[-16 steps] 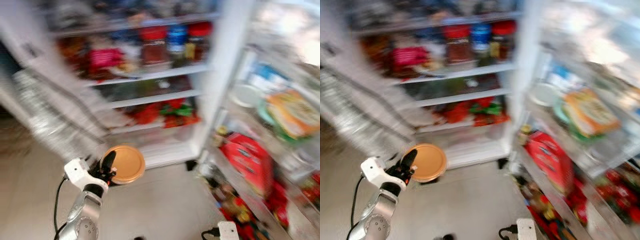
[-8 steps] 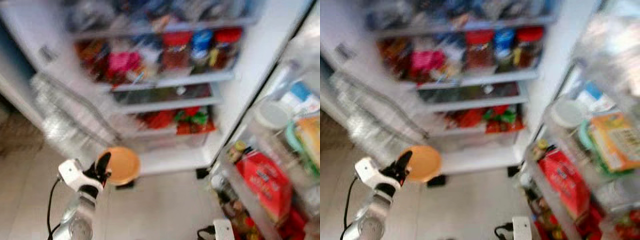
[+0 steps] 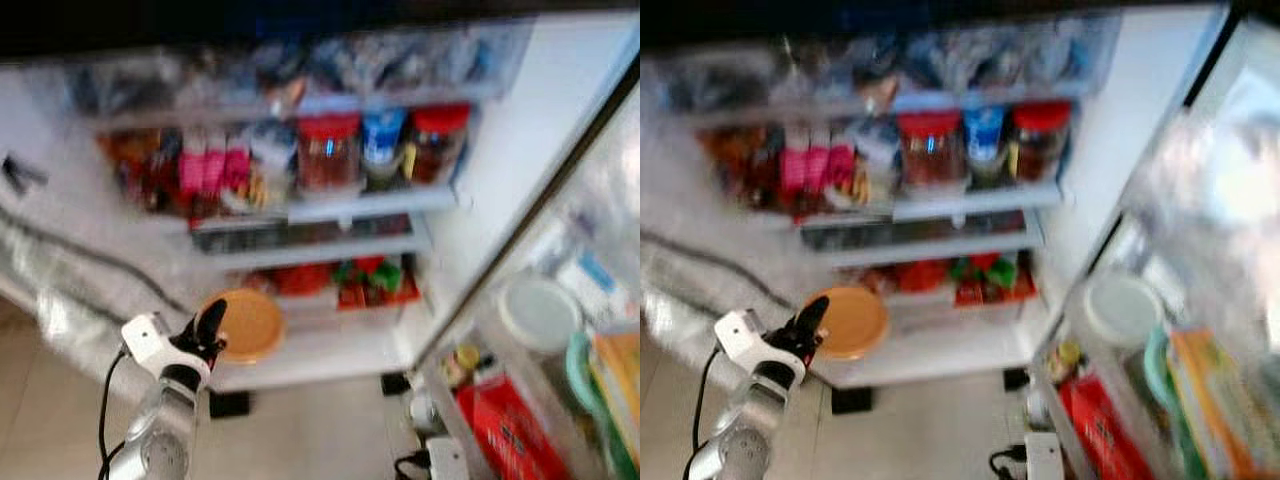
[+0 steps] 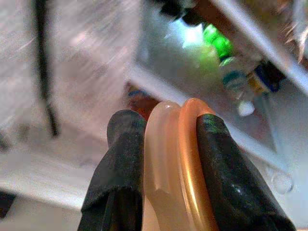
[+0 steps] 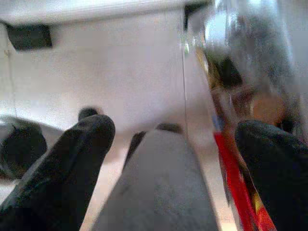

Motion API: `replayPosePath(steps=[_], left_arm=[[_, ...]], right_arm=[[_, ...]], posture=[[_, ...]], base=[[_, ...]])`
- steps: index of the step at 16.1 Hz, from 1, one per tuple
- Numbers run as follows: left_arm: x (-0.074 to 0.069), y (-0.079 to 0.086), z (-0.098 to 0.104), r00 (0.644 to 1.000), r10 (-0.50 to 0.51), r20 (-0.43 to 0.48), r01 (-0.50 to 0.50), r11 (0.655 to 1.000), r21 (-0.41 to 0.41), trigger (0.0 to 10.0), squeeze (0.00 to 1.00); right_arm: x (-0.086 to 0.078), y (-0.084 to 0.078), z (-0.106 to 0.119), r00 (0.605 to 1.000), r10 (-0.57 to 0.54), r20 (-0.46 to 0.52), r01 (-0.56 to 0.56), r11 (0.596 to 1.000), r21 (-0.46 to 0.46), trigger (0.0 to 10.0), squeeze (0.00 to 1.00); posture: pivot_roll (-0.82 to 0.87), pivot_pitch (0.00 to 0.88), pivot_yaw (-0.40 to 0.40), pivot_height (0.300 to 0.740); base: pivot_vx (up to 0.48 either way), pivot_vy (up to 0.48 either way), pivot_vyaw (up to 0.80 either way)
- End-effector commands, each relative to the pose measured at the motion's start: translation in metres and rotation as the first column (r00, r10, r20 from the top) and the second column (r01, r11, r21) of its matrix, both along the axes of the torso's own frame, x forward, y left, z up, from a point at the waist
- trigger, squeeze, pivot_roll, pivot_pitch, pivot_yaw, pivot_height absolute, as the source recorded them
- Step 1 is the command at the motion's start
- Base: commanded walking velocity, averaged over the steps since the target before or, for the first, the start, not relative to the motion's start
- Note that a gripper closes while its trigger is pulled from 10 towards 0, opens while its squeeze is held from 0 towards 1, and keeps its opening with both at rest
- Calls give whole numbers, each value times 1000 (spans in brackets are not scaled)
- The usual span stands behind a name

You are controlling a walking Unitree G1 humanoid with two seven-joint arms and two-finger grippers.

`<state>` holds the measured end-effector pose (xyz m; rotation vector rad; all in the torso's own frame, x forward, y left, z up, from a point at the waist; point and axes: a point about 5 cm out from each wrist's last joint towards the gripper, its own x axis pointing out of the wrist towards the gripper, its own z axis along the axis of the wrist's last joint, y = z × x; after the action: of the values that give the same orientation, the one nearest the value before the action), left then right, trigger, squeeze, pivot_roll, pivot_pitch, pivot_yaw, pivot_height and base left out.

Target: Restocking fridge

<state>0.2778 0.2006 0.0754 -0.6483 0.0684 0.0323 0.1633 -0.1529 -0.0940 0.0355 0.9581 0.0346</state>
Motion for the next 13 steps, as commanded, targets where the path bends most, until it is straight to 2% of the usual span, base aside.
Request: replayPosePath(steps=[1,5,10,13], left_arm=[[0,-6,-2,1000,-12,-6,12,1000,-3,10000,0],[2,-9,0,1000,-27,-1,27,1000,-11,10000,0],[1,-21,-5,994,-107,-18,105,992,-72,10000,0],[2,-22,-10,993,-119,-22,116,988,-98,10000,0]], right_arm=[[-26,-4,-11,995,-12,-94,12,1000,-2,10000,0],[-26,-3,-10,996,-2,-93,2,1000,-3,10000,0],[-26,-3,-11,995,-12,-94,13,1000,6,10000,0],[-26,-2,-11,996,-20,-92,22,1000,14,10000,0]], posture=[[-25,177,17,740],[-25,177,18,740],[-27,177,19,740],[-26,179,17,740]], base=[[311,0,0],[298,0,634],[0,0,0],[0,0,0]])
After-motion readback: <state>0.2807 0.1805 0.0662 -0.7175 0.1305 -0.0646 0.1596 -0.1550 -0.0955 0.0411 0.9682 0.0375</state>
